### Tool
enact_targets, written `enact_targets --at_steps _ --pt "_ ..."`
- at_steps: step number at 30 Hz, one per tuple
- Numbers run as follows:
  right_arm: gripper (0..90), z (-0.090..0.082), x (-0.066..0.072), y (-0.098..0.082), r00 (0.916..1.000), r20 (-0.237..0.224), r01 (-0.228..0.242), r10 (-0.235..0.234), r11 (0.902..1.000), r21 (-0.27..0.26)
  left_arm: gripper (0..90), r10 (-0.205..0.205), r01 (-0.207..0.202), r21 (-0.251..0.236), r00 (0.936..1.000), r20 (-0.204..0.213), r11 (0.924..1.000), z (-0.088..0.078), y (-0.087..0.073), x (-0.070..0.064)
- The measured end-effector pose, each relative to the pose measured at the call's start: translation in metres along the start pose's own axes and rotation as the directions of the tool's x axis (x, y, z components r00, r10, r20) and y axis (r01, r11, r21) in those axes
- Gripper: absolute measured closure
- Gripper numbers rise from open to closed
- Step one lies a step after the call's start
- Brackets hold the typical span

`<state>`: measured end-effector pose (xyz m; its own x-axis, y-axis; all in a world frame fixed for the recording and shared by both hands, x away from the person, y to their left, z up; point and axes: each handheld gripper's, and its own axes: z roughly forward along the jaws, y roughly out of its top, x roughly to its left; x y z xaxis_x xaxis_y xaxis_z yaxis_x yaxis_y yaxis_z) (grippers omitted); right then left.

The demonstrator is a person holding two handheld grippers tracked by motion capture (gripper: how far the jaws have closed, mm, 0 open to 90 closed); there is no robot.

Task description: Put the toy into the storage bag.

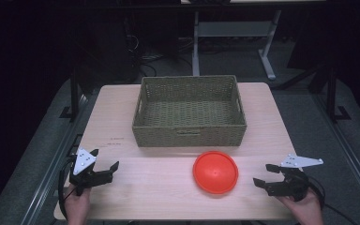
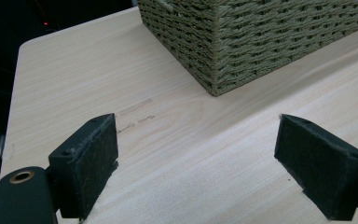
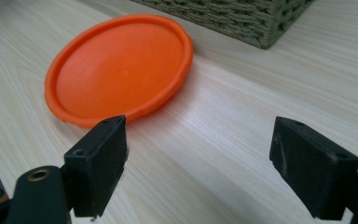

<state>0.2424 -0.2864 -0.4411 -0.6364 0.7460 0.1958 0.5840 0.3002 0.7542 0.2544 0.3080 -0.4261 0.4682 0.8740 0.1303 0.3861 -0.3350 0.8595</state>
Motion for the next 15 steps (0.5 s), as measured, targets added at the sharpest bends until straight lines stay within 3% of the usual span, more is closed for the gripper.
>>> enact_targets --at_steps 5,10,15 --pt "18.4 0.004 0.005 0.012 0.9993 -0.019 0.034 -0.034 0.9994 0.01 12.8 0.006 -0.006 -0.003 1.0 -0.001 1.0 0.0 0.0 -0.002" --pt "18.4 0.008 0.007 0.026 0.9981 -0.06 0.017 -0.016 0.9996 0.021 12.8 0.015 -0.015 -0.006 0.9999 0.0 0.9999 0.001 0.001 -0.004" --pt "18.5 0.011 0.01 0.044 0.9939 -0.105 0.036 -0.034 0.9992 0.017 12.8 0.017 -0.017 -0.003 0.9998 0.001 0.9998 0.001 0.002 -0.004"
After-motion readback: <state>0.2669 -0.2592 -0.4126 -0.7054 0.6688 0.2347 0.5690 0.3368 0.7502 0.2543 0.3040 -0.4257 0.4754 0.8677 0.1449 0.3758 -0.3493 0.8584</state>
